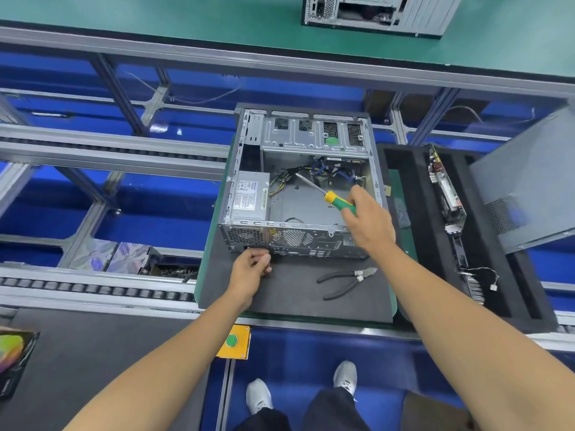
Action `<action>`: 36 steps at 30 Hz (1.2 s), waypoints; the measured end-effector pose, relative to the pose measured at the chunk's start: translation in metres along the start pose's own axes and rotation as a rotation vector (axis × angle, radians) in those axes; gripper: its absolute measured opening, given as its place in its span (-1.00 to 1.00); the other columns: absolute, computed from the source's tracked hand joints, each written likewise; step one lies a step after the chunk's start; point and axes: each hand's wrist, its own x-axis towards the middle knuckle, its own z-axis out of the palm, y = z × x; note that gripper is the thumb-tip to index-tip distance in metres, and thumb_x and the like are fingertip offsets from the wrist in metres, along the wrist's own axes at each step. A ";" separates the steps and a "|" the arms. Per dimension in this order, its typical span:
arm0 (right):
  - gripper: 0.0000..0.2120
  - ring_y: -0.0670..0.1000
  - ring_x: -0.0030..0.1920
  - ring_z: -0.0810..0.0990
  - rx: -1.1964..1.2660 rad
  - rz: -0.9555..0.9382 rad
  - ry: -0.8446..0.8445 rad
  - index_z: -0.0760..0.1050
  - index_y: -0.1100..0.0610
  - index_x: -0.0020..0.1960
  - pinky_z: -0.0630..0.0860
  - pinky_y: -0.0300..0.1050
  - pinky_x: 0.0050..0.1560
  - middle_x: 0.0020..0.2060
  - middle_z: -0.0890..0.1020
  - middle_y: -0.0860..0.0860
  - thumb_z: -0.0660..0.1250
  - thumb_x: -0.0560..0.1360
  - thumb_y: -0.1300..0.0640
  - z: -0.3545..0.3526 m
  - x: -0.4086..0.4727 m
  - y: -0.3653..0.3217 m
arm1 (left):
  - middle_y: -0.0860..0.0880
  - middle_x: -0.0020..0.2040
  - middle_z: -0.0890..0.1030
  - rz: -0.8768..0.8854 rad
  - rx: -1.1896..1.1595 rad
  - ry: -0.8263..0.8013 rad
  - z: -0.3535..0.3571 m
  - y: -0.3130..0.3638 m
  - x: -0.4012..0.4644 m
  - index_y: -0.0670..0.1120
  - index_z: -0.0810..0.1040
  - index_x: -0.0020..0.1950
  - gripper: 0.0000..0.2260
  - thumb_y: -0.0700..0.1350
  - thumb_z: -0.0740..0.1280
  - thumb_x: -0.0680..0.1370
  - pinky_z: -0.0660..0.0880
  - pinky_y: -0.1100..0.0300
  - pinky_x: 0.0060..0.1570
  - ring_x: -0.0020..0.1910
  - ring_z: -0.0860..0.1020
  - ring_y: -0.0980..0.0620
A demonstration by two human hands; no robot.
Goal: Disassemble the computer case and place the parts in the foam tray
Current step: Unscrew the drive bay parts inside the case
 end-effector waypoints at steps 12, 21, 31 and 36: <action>-0.89 0.14 -0.35 0.43 0.013 -0.009 0.010 0.22 0.02 -0.10 0.23 -0.04 -0.38 -0.33 0.39 -0.01 0.09 0.47 0.00 0.002 0.002 0.003 | -0.04 -0.28 0.38 -0.494 -0.758 -0.084 0.039 0.014 -0.011 -0.11 0.37 -0.08 -0.83 -0.23 0.11 0.69 0.25 0.27 -0.51 -0.40 0.25 0.08; -0.88 0.09 -0.36 0.50 0.454 0.114 -0.020 0.34 0.02 -0.12 0.34 0.00 -0.32 -0.37 0.51 0.01 0.17 0.51 -0.03 -0.004 0.006 0.008 | -0.03 -0.36 0.33 -0.386 -0.250 -0.210 0.065 0.030 -0.017 -0.09 0.36 -0.20 -0.73 -0.11 0.10 0.69 0.10 0.24 -0.52 -0.47 0.18 0.08; -0.83 0.05 -0.40 0.57 1.229 0.435 0.174 0.48 0.31 0.11 0.56 -0.10 -0.36 -0.31 0.60 0.19 0.15 0.59 0.36 -0.074 0.025 0.092 | -0.03 -0.28 0.44 -0.556 -0.245 -0.468 0.175 0.031 -0.043 -0.26 0.53 0.13 -0.84 -0.25 0.17 0.71 0.21 0.31 -0.53 -0.43 0.29 0.11; -0.74 0.09 -0.40 0.58 1.090 0.642 0.005 0.49 0.31 0.17 0.42 -0.07 -0.30 -0.38 0.65 0.14 0.09 0.59 0.31 -0.080 0.026 0.171 | -0.03 -0.27 0.50 -0.559 -0.270 -0.546 0.253 0.032 -0.042 -0.18 0.57 0.01 -0.79 -0.09 0.25 0.71 0.24 0.30 -0.48 -0.39 0.37 0.11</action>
